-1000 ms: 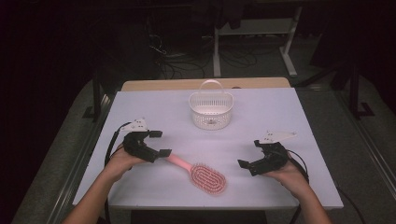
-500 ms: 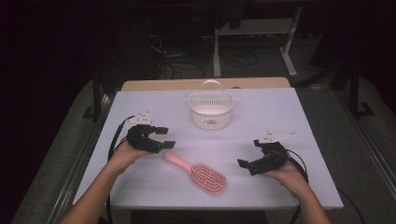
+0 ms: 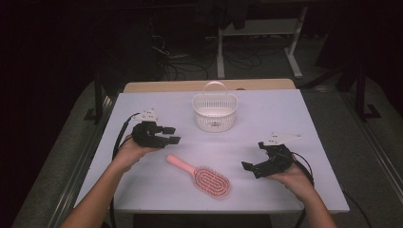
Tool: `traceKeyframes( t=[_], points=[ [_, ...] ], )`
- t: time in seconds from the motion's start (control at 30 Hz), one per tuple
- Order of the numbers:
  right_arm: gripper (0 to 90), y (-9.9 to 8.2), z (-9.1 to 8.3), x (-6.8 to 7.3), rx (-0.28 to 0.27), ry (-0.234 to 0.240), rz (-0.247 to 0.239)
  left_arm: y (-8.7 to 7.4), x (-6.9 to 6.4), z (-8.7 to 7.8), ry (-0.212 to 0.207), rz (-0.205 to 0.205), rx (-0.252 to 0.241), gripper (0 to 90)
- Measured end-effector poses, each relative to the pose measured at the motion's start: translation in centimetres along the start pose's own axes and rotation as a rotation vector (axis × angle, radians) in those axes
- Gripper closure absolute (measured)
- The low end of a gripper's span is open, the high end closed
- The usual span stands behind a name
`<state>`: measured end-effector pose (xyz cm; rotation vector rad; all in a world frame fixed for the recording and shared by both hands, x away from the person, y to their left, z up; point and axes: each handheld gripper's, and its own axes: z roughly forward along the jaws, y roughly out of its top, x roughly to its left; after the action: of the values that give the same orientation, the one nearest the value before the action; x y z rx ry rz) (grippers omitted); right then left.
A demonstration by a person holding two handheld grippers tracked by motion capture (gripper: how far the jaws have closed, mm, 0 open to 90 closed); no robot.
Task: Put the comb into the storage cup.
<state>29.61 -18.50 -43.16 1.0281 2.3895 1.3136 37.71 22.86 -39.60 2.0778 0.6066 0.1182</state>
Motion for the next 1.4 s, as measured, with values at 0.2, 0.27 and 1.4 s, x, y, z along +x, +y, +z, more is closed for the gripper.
traceKeyframes(
  t=[0.2, 0.27, 1.4],
  points=[
    [0.0, 0.0, 0.0, 0.0, -0.001, 0.000, 0.001, 0.5, 0.0, 0.4, 0.003, 0.016, 0.011, 57.0],
    [0.0, 0.0, 0.0, 0.0, 0.000, 0.002, 0.002, 0.6, 0.0, 0.6, 0.005, 0.020, 0.016, 59.9],
    [0.0, 0.0, 0.0, -0.3, 0.005, 0.005, 0.007, -0.1, 0.8, 4.6, -0.017, 0.057, 0.236, 90.0]
  ],
)
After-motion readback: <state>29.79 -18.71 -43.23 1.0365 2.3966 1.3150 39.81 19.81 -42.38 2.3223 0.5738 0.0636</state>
